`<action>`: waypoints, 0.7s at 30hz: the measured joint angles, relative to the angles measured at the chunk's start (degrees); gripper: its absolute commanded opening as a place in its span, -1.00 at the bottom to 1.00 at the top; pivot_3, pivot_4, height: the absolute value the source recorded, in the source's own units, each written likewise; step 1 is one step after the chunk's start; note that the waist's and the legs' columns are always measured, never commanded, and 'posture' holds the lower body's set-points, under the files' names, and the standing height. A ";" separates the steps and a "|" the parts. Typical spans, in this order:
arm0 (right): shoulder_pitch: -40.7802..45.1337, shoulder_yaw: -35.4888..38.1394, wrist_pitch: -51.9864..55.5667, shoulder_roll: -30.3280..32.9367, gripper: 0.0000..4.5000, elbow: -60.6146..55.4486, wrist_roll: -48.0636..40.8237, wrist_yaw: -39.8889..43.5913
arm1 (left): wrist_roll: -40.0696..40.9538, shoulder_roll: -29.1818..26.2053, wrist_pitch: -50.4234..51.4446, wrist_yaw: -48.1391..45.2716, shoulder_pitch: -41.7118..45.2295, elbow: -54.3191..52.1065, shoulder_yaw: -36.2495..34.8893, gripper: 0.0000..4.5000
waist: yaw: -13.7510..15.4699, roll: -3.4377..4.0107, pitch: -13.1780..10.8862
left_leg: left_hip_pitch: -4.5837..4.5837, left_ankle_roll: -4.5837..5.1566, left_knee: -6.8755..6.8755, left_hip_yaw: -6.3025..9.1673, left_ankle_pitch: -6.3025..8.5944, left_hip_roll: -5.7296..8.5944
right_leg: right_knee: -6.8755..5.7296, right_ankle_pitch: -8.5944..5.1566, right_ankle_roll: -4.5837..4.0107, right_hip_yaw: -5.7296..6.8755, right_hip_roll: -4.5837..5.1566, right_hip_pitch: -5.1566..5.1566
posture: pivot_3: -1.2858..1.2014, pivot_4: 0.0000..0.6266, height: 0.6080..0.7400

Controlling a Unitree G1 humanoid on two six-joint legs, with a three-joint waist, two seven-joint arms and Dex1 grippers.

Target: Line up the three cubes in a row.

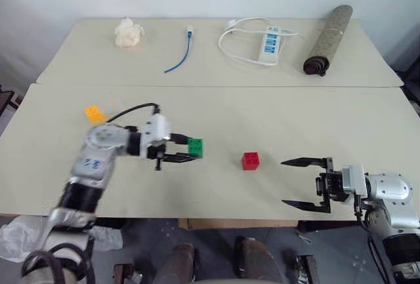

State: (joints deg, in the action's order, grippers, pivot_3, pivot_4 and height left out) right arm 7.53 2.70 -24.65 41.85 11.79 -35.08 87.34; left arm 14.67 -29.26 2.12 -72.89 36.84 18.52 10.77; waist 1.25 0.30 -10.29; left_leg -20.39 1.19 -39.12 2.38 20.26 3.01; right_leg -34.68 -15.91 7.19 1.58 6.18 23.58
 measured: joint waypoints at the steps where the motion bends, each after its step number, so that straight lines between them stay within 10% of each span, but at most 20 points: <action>1: -0.14 0.13 0.18 -0.04 1.00 -0.54 0.14 -0.30 | -1.13 1.36 -0.85 -0.12 1.22 2.81 1.17 -0.34 | -0.08 -0.01 -0.01 | 0.00 0.01 0.00 -0.02 0.00 -0.01 | 0.01 0.00 0.01 -0.01 -0.03 0.01 | 0.03 -0.52 1.00; 13: -5.20 2.69 2.49 -1.14 1.00 -6.44 0.90 -3.82 | -5.47 3.76 -7.79 -1.53 2.88 13.11 2.61 -0.34 | 0.14 -0.06 -0.04 | -0.01 -0.01 -0.08 -0.01 0.00 -0.09 | -0.02 0.01 0.03 -0.06 -0.04 0.03 | 0.03 -0.52 1.00; 21: -1.23 1.61 7.90 -4.77 1.00 -9.89 0.78 -6.66 | -0.31 -1.06 -5.65 -2.52 -1.59 5.98 -4.26 0.79 | -0.64 -0.08 -0.05 | -0.02 -0.07 -0.05 -0.04 0.03 -0.23 | -0.04 0.01 0.02 -0.16 0.13 0.13 | 0.03 -0.52 1.00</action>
State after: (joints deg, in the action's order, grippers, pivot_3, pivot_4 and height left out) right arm 6.29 4.32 -16.74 37.09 1.89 -34.29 80.68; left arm 14.36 -30.32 -3.53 -75.41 35.25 24.50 6.51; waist 0.62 0.22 -10.34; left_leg -20.41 1.12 -39.17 2.34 20.28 2.78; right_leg -34.71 -15.90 7.22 1.42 6.31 23.72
